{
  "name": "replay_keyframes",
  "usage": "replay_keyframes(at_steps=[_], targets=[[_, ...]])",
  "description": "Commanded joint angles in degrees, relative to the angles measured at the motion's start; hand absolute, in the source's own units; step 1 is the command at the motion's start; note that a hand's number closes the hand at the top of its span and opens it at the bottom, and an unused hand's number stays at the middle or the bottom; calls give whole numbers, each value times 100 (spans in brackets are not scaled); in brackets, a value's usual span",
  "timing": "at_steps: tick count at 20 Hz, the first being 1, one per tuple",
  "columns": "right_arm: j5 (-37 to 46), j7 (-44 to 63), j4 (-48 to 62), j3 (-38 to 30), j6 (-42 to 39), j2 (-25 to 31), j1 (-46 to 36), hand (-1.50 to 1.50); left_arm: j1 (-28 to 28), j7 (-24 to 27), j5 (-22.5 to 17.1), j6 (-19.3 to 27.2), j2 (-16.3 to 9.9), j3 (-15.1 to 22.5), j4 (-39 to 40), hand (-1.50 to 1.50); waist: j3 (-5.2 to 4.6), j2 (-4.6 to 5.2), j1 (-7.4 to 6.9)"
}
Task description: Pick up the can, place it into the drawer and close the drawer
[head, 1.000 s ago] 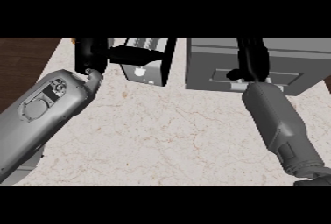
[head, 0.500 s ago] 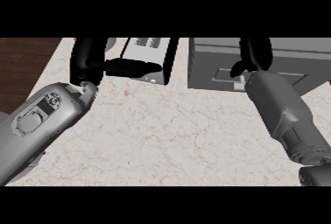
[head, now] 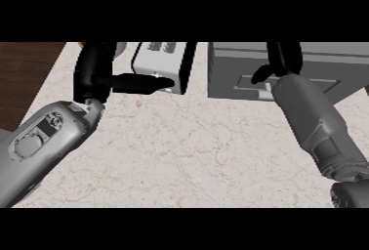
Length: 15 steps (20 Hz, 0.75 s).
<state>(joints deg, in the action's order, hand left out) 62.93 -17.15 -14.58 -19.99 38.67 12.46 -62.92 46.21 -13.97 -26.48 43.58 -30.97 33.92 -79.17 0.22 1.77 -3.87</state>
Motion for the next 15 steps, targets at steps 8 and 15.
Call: replay_keyframes(at_steps=[8, 15], targets=[[-1928, -1049, -350, -1532, -805, -594, -532, -150, -353, 87, 99, 18, -50, -96, -170, -150, 3, -55, -4], [-2419, -1110, -314, -1883, -1195, -579, -681, -150, -818, 121, 167, -48, -204, -279, -517, -150, -16, -120, 106]])
